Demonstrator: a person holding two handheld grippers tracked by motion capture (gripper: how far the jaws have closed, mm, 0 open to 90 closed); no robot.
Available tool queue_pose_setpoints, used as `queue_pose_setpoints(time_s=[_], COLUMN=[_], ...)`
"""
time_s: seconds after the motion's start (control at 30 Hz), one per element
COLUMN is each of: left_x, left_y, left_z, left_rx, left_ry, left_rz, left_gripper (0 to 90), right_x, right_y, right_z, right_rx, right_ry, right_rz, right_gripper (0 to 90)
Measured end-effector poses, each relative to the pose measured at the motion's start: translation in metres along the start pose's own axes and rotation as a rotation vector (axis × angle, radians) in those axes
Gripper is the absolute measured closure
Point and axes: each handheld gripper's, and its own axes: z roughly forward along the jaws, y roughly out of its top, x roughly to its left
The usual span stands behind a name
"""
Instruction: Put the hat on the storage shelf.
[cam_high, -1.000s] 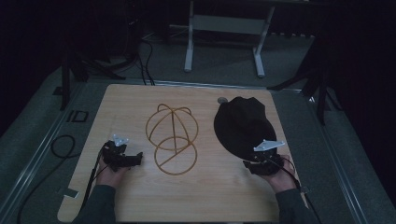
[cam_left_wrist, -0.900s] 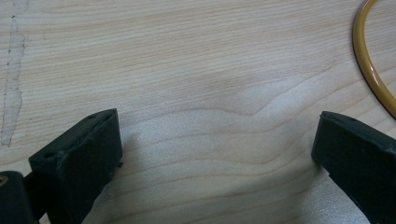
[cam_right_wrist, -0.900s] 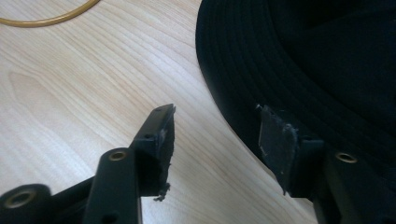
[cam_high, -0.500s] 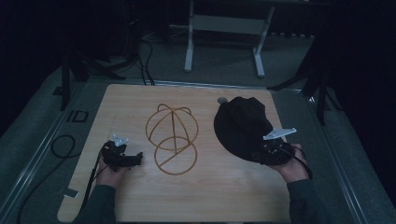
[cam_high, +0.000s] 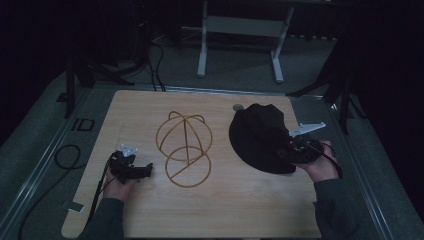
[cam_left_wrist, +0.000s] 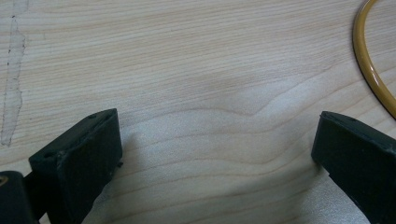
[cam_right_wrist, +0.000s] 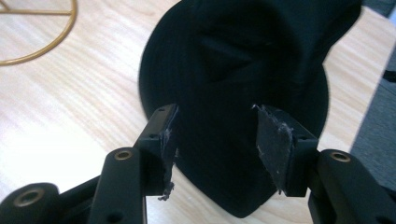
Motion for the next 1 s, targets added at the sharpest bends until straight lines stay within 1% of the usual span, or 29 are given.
queue_pose_setpoints(time_s=[0.03,0.1,0.2,0.37,0.57,0.7,0.9,0.97,1.0], left_x=[0.000,0.000,0.000,0.000,0.000,0.000,0.000,0.000,0.000], left_y=[0.000,0.000,0.000,0.000,0.000,0.000,0.000,0.000,0.000], left_z=[0.000,0.000,0.000,0.000,0.000,0.000,0.000,0.000,0.000], left_rx=[0.000,-0.001,-0.003,-0.002,-0.001,-0.001,0.000,0.000,0.000], left_ry=[0.000,0.000,0.000,0.000,0.000,0.000,0.000,0.000,0.000], left_rz=[0.000,-0.001,-0.004,-0.004,-0.001,0.000,0.000,-0.001,0.000], left_gripper=[1.9,1.9,1.9,1.9,1.9,1.9,1.9,1.9,1.9], right_x=[-0.001,-0.005,-0.008,-0.014,-0.021,-0.027,-0.034,-0.035,-0.038], right_y=[0.001,0.004,0.008,0.018,0.027,0.033,0.038,0.039,0.041], right_z=[0.000,-0.001,-0.001,0.006,0.015,0.022,0.031,0.032,0.036], right_rx=[-0.002,-0.004,0.007,0.029,0.050,0.067,0.102,0.105,0.123], right_ry=[-0.002,-0.025,-0.037,-0.046,-0.047,-0.042,-0.039,-0.035,-0.034], right_rz=[0.004,0.016,0.028,0.031,0.032,0.029,0.044,0.043,0.046], right_gripper=[47.2,45.4,41.9,40.6,37.6,37.2,36.7,36.7,36.5])
